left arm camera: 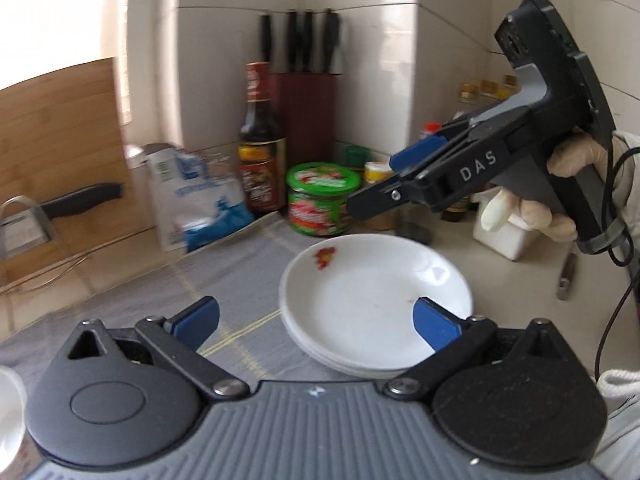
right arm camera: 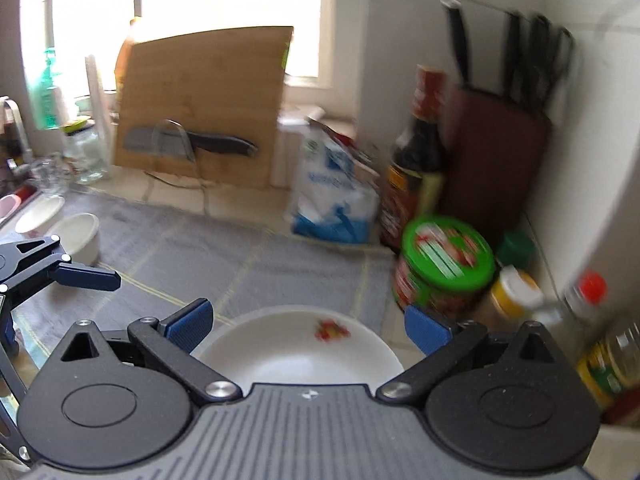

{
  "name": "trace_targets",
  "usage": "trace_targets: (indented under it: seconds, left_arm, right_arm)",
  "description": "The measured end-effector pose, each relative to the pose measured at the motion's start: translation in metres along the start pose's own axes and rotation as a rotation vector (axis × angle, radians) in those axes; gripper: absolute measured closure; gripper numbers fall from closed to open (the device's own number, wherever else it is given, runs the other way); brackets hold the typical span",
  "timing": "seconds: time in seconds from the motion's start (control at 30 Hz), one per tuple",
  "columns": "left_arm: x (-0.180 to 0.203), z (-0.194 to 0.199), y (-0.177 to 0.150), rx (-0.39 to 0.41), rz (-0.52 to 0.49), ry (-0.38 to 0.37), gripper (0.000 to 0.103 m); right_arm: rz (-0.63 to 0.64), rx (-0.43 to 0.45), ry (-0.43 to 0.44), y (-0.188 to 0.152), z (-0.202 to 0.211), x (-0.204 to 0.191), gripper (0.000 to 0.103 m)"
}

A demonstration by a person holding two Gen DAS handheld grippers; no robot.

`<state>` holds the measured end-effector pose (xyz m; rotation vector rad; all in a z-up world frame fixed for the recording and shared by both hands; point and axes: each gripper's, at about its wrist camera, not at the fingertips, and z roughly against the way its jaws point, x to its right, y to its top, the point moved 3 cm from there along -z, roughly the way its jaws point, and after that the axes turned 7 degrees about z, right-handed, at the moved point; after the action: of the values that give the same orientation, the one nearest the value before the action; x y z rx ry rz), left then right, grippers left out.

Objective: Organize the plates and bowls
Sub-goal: 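Withdraw the right tool and move it toward the white bowls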

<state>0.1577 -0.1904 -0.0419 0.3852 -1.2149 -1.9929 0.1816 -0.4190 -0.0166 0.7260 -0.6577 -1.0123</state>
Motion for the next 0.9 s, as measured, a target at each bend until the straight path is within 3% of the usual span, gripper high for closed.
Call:
trace_targets:
  seconds: [0.07,0.13,0.37,0.7,0.9]
  left_arm:
    - [-0.005,0.006,-0.005,-0.027,0.026,0.051,0.001]
    - [-0.011,0.014,-0.011,-0.059,0.065,0.055,0.001]
    - [-0.036,0.058,-0.033,-0.014,0.116,0.219,0.001]
    - [-0.09,0.128,-0.069,-0.004,0.133,0.288,0.001]
    - [-0.13,0.173,-0.094,-0.004,0.179,0.336,0.001]
  right_arm:
    - [0.02,0.017,0.043,0.007,-0.008,-0.006,0.0]
    - [0.032,0.024,0.09,0.013,-0.02,-0.015,0.0]
    - [0.084,0.017,0.154,0.027,-0.04,-0.081,0.0]
    - [0.139,-0.006,0.183,0.049,-0.051,-0.189,0.0]
    - [0.122,-0.004,0.246,0.063,-0.061,-0.252,0.0]
